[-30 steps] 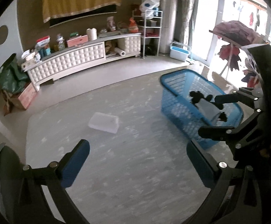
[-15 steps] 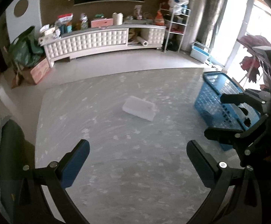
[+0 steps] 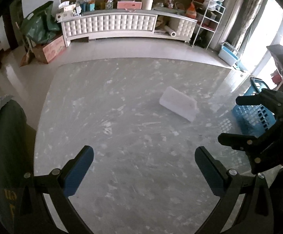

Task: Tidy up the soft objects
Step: 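Move both tools away from the basket toward the white foam pad, then grasp the white foam pad with the right gripper and lift it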

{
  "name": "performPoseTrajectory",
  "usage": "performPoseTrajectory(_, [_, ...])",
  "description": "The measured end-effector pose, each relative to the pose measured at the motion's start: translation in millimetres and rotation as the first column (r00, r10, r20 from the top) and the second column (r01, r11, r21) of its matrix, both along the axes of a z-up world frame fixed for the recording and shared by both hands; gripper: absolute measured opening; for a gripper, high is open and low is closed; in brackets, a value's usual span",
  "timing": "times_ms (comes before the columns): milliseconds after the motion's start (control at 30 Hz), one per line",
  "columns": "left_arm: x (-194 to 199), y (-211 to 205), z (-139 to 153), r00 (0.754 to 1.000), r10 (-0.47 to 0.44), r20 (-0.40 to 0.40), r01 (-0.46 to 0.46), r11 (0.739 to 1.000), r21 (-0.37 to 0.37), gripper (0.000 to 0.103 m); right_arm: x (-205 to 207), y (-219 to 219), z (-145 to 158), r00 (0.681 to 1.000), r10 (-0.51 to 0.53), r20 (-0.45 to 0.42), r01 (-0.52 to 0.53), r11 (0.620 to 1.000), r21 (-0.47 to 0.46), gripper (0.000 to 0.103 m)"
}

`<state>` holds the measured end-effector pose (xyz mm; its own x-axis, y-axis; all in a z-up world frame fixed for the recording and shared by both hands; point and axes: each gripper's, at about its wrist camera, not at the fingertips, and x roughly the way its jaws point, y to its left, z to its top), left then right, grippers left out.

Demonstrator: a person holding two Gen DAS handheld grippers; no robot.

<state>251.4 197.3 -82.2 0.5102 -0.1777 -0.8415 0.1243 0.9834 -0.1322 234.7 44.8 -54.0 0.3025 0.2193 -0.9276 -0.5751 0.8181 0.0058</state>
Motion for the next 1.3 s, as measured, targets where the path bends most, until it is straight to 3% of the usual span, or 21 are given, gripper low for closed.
performPoseTrajectory(400, [43, 1, -39, 0.997, -0.007, -0.076, 0.009, 1.000, 0.024, 0.103, 42, 30, -44, 0.993, 0.103, -0.057, -0.109, 0.988, -0.107, 0.103])
performPoseTrajectory(633, [60, 6, -50, 0.998, -0.002, -0.068, 0.002, 1.000, -0.007, 0.103, 68, 37, -61, 0.992, 0.097, -0.076, -0.105, 0.988, -0.111, 0.103])
performPoseTrajectory(833, [70, 10, -64, 0.998, -0.001, -0.056, 0.002, 1.000, 0.015, 0.103, 89, 39, -80, 0.990, 0.088, -0.114, -0.100, 0.989, -0.111, 0.103])
performPoseTrajectory(1200, [74, -2, -73, 0.998, -0.042, -0.052, 0.044, 0.998, 0.042, 0.103, 103, 51, -110, 0.985, 0.087, -0.151, -0.109, 0.984, -0.141, 0.076])
performPoseTrajectory(1300, [71, -5, -68, 0.998, -0.055, -0.032, 0.056, 0.998, 0.042, 0.103, 103, 52, -109, 0.985, 0.083, -0.152, -0.102, 0.988, -0.118, 0.056])
